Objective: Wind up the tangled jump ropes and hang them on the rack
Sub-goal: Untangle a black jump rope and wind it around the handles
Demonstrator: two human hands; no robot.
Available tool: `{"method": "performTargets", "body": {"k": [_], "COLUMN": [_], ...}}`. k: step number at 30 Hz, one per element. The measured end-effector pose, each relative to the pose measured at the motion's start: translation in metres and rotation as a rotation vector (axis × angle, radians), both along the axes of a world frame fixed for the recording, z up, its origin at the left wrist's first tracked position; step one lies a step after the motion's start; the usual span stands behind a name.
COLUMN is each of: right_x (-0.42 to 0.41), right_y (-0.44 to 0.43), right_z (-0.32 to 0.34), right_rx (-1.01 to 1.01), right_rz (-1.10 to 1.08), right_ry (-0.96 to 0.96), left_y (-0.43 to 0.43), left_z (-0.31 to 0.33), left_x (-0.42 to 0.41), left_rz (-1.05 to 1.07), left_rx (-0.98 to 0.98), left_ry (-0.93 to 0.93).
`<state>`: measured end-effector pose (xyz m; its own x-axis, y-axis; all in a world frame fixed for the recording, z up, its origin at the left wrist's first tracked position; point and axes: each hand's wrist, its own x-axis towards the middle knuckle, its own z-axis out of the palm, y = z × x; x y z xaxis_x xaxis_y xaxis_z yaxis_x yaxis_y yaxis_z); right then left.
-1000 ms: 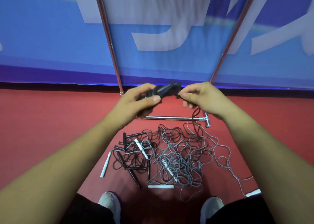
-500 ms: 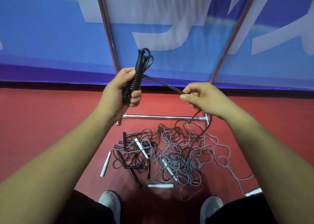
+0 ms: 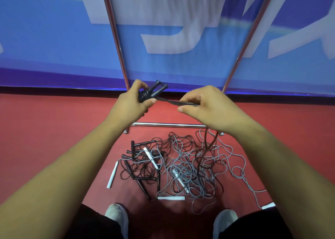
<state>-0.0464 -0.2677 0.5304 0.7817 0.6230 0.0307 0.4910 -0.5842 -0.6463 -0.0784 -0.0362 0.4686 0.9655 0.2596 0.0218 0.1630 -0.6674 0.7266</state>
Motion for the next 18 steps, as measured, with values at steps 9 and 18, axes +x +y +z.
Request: {"method": "performTargets", "body": {"k": [9,18], "right_x": [0.006,0.021], "right_y": [-0.002,-0.008], "right_z": [-0.005,-0.009], "right_rx": [0.094,0.212], "right_rz": [-0.056,-0.148], "right_ry": [-0.053,-0.022], "left_y": [-0.029,-0.039], "left_z": [-0.015,-0.004], "left_x": [-0.002,-0.010], "left_rz": [-0.410,-0.552], "left_rx": [0.414,0.321], "left_ry": [0.147,0.077]}}
